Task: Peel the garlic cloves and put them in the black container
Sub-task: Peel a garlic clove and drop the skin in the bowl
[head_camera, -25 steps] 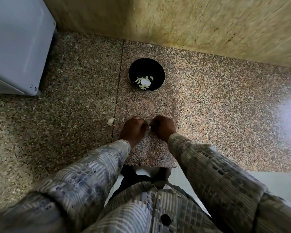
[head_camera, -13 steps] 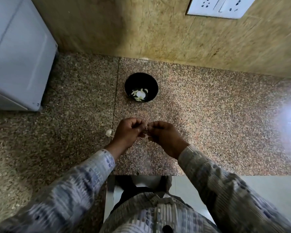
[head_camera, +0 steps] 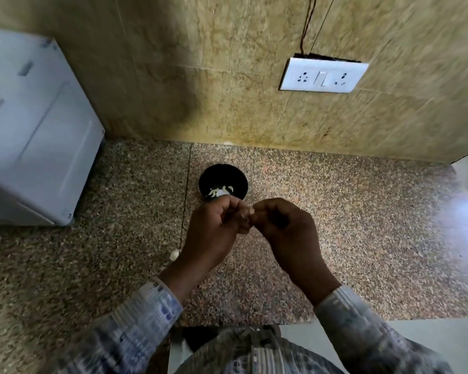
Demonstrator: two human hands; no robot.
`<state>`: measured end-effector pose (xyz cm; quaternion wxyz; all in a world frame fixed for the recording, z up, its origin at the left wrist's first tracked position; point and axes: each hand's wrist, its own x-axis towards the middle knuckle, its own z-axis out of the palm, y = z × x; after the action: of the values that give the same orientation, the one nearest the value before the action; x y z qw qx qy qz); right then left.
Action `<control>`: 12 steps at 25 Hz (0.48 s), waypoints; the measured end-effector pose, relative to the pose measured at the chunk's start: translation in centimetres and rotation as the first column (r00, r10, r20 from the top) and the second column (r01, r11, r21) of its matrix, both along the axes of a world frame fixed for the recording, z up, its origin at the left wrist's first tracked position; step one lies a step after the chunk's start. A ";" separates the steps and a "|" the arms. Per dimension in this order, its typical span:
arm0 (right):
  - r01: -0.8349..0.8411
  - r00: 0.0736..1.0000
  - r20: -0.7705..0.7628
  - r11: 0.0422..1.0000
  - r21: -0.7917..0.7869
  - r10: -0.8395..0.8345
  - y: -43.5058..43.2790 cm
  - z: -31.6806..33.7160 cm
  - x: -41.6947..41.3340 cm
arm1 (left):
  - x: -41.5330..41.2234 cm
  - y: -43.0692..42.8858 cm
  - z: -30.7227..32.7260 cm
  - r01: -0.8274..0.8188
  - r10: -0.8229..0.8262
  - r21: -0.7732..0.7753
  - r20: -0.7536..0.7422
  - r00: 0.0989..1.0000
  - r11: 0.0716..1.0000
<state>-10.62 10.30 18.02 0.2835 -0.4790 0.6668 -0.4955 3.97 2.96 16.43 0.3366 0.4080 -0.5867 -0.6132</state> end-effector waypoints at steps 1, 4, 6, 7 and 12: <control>-0.002 0.945 0.328 0.998 0.065 -0.020 -0.1 1.0 0.3 | 0.1 -0.3 1.0 0.000 0.000 -0.093 0.001 1.000 0.996; -0.126 0.720 0.693 0.984 0.130 0.001 0.1 3.5 -0.3 | 0.4 -1.0 3.3 0.039 -0.049 -0.085 -0.123 0.991 0.996; -0.173 0.701 0.709 0.983 0.062 0.078 0.0 4.7 -1.0 | 0.4 -1.2 4.5 0.164 -0.117 0.126 -0.314 0.942 0.978; -0.194 0.726 0.677 0.980 0.030 0.123 -0.1 5.1 -1.4 | 0.4 -1.2 5.1 0.223 -0.126 0.219 -0.385 0.914 0.950; -0.260 0.790 0.552 0.961 -0.091 0.266 -0.5 6.6 -3.1 | -0.9 -0.2 7.0 0.220 0.020 0.409 -0.507 0.861 0.886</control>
<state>-13.71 9.75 24.59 0.5298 -0.4024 0.4789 -0.5728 3.02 2.76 23.43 0.3384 0.2710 -0.3416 -0.8339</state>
